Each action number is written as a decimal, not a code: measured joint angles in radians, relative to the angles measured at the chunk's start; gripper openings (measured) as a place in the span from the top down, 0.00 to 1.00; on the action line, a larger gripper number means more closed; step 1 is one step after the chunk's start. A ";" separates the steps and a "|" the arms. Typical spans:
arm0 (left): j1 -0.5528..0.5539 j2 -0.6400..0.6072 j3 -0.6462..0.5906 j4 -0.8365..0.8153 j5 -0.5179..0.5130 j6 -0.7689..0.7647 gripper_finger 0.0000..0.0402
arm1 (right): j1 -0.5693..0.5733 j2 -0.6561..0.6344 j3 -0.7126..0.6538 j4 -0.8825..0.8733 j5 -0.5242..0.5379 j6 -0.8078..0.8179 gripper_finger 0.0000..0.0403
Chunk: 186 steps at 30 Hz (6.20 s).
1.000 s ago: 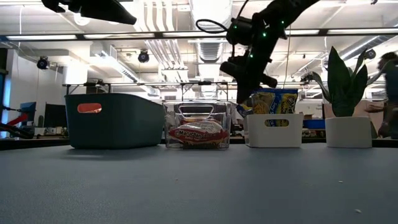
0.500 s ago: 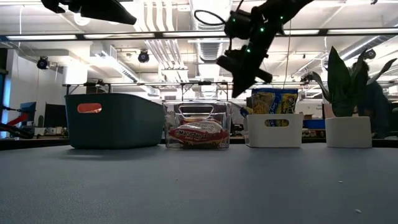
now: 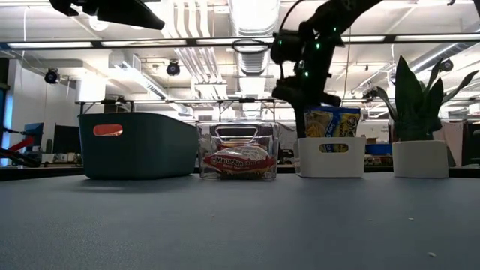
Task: Sort Maruchan noodles
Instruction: Put the blue noodle pack into the white bin, then return to Home Position
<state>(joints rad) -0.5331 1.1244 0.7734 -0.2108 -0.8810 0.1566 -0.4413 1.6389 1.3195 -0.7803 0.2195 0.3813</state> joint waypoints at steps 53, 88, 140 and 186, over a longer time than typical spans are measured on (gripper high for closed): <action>0.210 -0.249 -0.175 0.310 0.555 0.059 1.00 | 0.644 -0.922 -0.870 0.997 0.039 -0.360 0.98; 0.496 -1.122 -0.686 0.199 0.639 -0.091 1.00 | 0.620 -1.638 -1.175 0.845 -0.028 -0.364 0.98; 0.495 -0.992 -0.757 0.269 0.655 -0.271 1.00 | 0.565 -1.590 -1.304 0.817 -0.010 -0.286 0.98; 0.495 -0.986 -0.756 0.270 0.656 -0.271 1.00 | 0.565 -1.590 -1.304 0.816 -0.010 -0.285 0.98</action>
<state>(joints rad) -0.0380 0.1379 0.0174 0.0589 -0.2253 -0.1143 0.1235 0.0486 0.0154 0.0353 0.2100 0.0967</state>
